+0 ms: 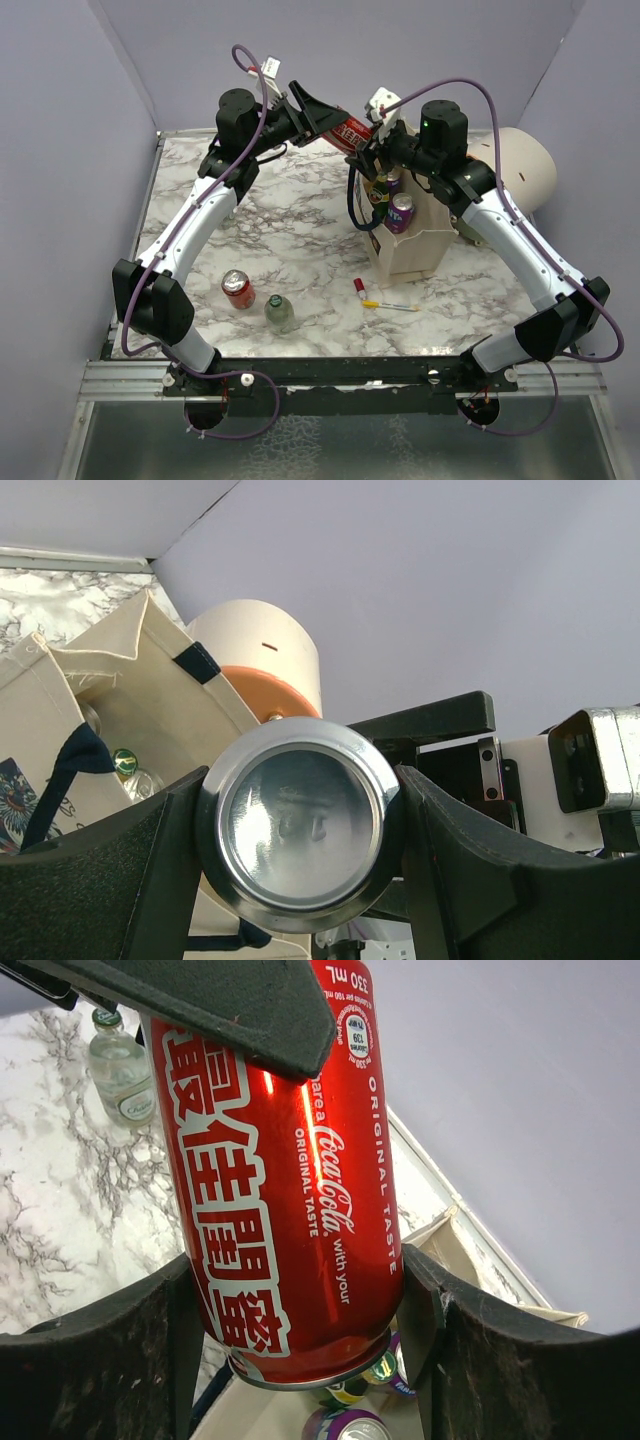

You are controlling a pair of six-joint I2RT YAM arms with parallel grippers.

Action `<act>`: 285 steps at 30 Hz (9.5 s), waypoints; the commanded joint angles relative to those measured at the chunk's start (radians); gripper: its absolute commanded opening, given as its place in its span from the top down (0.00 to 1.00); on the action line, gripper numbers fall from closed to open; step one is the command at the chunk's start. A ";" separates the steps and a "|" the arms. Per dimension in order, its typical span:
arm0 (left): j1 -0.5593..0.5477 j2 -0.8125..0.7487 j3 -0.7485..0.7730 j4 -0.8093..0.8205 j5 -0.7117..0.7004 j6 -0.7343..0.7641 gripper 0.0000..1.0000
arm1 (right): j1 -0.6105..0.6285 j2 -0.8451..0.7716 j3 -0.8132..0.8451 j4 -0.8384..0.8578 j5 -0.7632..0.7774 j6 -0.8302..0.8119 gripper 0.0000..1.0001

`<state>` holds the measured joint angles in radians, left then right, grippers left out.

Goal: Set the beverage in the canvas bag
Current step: Adjust the drink, then place the drink in the canvas bag.

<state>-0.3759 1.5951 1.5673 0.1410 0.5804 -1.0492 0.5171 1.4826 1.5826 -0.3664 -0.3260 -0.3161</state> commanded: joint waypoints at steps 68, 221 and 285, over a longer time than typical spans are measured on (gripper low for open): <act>-0.142 0.058 0.037 -0.031 -0.014 0.312 0.18 | -0.062 -0.097 0.150 0.043 -0.069 0.274 0.82; -0.477 0.209 0.131 -1.052 0.316 2.728 0.82 | -0.116 0.008 -0.112 -0.473 0.131 -0.089 0.94; -0.479 0.120 0.056 -0.909 0.348 2.531 1.00 | -0.058 0.191 -0.262 -0.201 0.264 0.271 0.89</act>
<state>-0.8463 1.7679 1.6318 -0.7845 0.8852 1.4860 0.4522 1.6840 1.3087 -0.6811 -0.0521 -0.0921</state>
